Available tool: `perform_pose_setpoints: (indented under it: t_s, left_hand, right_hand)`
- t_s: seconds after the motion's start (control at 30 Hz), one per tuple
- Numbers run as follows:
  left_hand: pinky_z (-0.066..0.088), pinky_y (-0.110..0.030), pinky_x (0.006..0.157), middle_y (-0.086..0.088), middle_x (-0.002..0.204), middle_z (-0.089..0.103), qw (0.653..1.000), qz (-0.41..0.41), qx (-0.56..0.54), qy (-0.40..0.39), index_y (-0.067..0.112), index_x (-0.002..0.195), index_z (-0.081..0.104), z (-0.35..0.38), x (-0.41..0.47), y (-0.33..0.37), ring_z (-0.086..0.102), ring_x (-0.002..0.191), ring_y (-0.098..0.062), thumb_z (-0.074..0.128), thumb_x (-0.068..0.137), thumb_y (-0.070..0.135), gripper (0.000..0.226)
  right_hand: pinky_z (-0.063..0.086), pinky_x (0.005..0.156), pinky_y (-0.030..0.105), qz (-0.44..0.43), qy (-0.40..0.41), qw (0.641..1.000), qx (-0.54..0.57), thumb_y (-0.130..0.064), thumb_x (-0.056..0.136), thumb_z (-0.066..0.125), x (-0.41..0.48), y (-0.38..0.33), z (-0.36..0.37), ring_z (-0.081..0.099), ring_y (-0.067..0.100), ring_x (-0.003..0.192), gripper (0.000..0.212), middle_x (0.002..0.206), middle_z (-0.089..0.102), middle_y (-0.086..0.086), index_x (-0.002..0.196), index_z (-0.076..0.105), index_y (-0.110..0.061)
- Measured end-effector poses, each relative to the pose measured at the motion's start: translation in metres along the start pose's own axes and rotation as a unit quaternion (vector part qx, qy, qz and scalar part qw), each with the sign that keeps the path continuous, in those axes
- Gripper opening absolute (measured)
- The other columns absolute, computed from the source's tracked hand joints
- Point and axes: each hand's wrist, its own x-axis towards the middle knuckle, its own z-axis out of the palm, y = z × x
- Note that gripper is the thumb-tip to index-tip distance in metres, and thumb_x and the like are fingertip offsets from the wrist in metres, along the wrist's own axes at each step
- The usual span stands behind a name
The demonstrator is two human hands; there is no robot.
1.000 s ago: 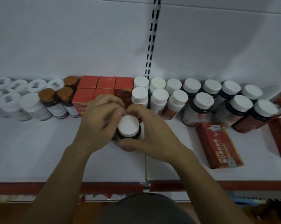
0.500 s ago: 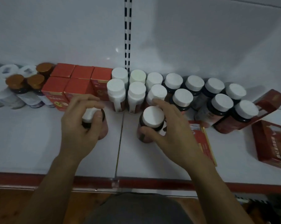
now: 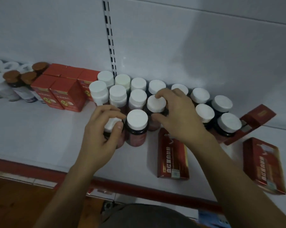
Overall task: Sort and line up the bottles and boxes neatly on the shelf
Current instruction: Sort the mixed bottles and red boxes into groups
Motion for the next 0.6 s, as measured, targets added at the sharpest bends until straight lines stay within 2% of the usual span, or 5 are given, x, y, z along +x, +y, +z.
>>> perform_pose_setpoints:
  t_s: [0.07,0.17,0.3,0.47,0.6]
  left_hand:
    - [0.041,-0.025,0.097,-0.008,0.115,0.059,1.0,0.004,0.007,0.015,0.009,0.104,0.068,0.006,0.0,0.003,0.058,0.115,-0.016,0.056,0.097,0.013,0.015]
    - [0.041,-0.024,0.098,-0.009,0.116,0.059,0.999,-0.002,0.014,0.037,0.007,0.107,0.068,0.015,-0.003,0.006,0.057,0.115,-0.015,0.056,0.098,0.013,0.016]
    - [0.043,-0.027,0.099,-0.01,0.119,0.058,0.998,-0.009,0.01,0.054,0.007,0.112,0.067,0.027,-0.007,0.01,0.057,0.116,-0.017,0.056,0.099,0.016,0.019]
    - [0.044,-0.028,0.097,-0.008,0.119,0.059,0.998,-0.014,0.013,0.061,0.01,0.117,0.065,0.031,-0.012,0.01,0.058,0.116,-0.017,0.056,0.099,0.018,0.021]
    - [0.047,-0.029,0.095,-0.005,0.122,0.057,0.998,-0.021,0.024,0.047,0.013,0.126,0.06,0.032,-0.018,0.008,0.057,0.117,-0.019,0.06,0.098,0.023,0.029]
  right_hand:
    - [0.035,0.064,0.028,0.002,0.01,1.0,0.023,-0.036,0.081,0.081,-0.002,0.0,0.005,0.049,0.015,0.077,0.049,0.1,0.048,-0.003,0.119,0.053,-0.025]
    - [0.039,0.07,0.03,-0.017,0.0,0.999,0.038,-0.042,0.087,0.075,-0.006,0.005,-0.002,0.052,0.017,0.082,0.046,0.107,0.048,-0.001,0.121,0.051,-0.025]
    - [0.046,0.076,0.033,-0.053,0.081,0.995,-0.006,-0.03,0.093,0.07,0.005,0.028,-0.043,0.059,0.022,0.088,0.032,0.114,0.057,0.003,0.122,0.057,-0.021]
    - [0.046,0.086,0.041,-0.038,-0.073,0.981,-0.176,-0.019,0.083,0.077,0.041,0.052,-0.049,0.055,0.032,0.11,0.052,0.12,0.056,0.01,0.131,0.058,-0.025]
    - [0.04,0.078,0.034,-0.042,-0.07,0.986,-0.147,-0.017,0.079,0.08,0.05,0.053,-0.042,0.057,0.032,0.105,0.052,0.116,0.057,0.011,0.127,0.062,-0.022]
